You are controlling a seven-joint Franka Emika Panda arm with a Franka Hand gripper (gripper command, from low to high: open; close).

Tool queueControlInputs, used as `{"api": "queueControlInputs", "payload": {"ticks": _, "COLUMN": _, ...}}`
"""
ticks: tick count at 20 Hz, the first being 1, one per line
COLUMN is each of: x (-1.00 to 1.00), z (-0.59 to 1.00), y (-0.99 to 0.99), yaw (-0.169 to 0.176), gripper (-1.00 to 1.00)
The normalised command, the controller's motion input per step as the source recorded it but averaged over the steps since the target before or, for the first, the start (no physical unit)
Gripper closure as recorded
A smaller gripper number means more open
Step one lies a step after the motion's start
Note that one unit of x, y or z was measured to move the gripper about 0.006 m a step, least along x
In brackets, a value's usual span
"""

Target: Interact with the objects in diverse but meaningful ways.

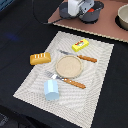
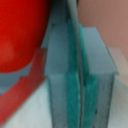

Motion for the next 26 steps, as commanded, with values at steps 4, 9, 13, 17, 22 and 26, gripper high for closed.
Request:
{"api": "queueControlInputs", "payload": {"ticks": 4, "x": 0.74, "z": 0.29, "y": 0.11, "yaw": 0.0, "gripper": 1.0}}
{"api": "queueControlInputs", "payload": {"ticks": 9, "x": 0.7, "z": 0.2, "y": 0.02, "yaw": 0.0, "gripper": 1.0}}
{"api": "queueControlInputs", "payload": {"ticks": 13, "x": 0.22, "z": -0.01, "y": 0.0, "yaw": 0.014, "gripper": 1.0}}
{"api": "queueControlInputs", "payload": {"ticks": 17, "x": -0.05, "z": 0.0, "y": -0.01, "yaw": 0.044, "gripper": 1.0}}
{"api": "queueControlInputs", "payload": {"ticks": 22, "x": -0.16, "z": 0.0, "y": 0.0, "yaw": 0.047, "gripper": 1.0}}
{"api": "queueControlInputs", "payload": {"ticks": 26, "x": -0.31, "z": 0.0, "y": 0.0, "yaw": 0.055, "gripper": 1.0}}
